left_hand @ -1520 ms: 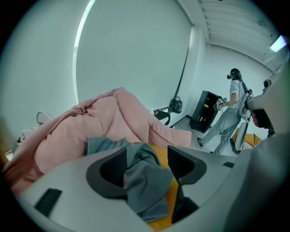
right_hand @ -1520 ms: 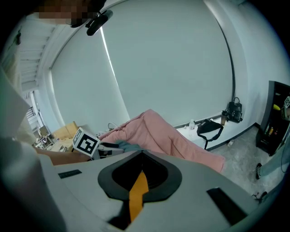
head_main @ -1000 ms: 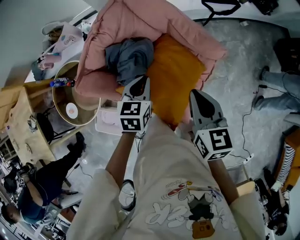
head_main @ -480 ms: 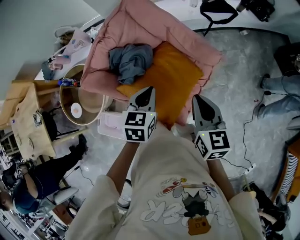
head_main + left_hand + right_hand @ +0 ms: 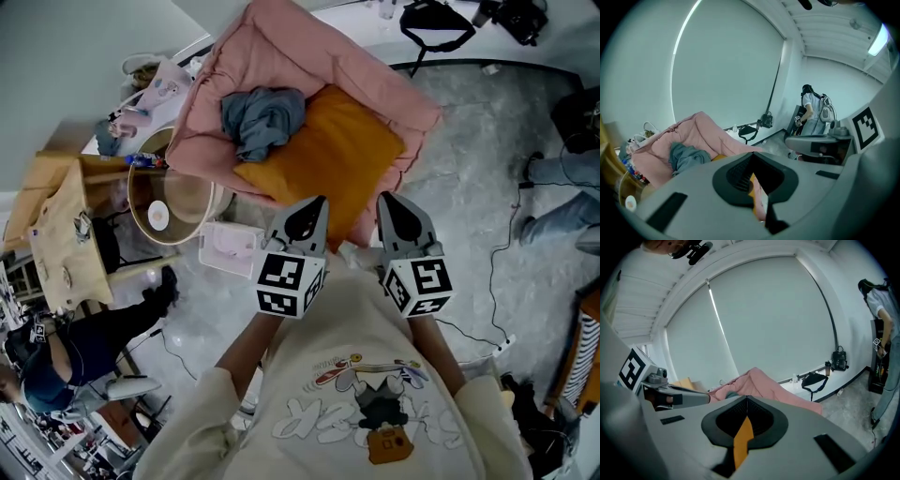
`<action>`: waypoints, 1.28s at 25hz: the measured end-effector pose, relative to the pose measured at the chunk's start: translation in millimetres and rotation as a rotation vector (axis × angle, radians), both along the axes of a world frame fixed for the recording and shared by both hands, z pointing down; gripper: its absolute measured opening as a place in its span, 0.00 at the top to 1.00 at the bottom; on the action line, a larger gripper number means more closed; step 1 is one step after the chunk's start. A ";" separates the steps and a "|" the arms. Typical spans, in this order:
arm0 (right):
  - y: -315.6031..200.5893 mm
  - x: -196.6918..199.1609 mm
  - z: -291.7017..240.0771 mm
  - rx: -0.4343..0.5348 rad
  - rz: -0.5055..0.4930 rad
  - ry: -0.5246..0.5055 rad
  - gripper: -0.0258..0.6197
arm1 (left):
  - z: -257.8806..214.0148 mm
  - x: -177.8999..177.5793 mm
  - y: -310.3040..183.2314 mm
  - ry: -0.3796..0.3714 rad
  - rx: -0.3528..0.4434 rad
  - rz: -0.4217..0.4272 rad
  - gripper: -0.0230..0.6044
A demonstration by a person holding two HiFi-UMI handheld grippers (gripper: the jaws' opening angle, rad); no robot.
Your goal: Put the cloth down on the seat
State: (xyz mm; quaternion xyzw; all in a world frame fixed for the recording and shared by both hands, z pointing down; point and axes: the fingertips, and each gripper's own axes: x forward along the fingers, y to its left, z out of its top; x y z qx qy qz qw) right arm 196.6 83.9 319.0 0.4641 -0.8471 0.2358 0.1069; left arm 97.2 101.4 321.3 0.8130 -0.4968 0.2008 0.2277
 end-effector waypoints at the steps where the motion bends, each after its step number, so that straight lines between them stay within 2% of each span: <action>1: 4.0 1.2 0.4 -0.003 -0.008 -0.007 0.93 | -3.9 4.5 5.4 0.006 0.003 -0.004 0.96; 5: 16.8 4.6 -0.6 0.003 -0.043 -0.024 0.93 | -12.3 16.0 24.1 0.028 0.003 -0.035 0.96; 11: 32.2 -3.6 -14.1 0.033 -0.104 -0.030 0.93 | -24.7 12.3 45.4 0.049 0.011 -0.086 0.96; 19: 60.2 1.7 -44.7 0.117 -0.194 0.001 0.93 | -48.3 19.2 62.0 0.058 0.056 -0.113 0.96; 22: 60.0 3.5 -57.3 0.163 -0.197 0.011 0.93 | -57.8 18.3 62.0 0.063 0.082 -0.132 0.96; 32: 66.3 7.3 -93.6 0.217 -0.210 -0.025 0.93 | -71.9 41.6 67.3 0.071 0.144 -0.097 0.96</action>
